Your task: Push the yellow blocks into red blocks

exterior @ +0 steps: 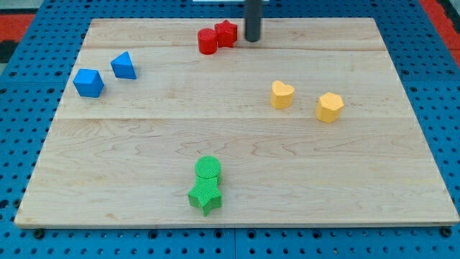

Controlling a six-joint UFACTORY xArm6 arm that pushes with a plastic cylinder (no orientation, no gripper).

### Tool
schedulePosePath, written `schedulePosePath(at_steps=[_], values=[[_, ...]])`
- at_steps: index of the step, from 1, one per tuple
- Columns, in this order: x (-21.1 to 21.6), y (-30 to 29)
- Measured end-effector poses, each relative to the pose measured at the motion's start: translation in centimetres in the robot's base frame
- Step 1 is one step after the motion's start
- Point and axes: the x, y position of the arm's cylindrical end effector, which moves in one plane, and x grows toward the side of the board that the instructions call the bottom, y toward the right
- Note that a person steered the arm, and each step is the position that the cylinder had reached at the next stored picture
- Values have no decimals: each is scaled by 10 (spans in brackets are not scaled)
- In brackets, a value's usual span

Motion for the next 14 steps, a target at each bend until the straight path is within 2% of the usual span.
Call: schedulePosePath(at_steps=[1,2,3,4,5,6,8,9,10,11,12,13,14], values=[[6,48],[76,133],[178,158],[194,96],[164,-6],[128,-73],[65,-90],[101,-85],[104,-65],[69,-29],[50,-64],[74,-86],[131,-19]])
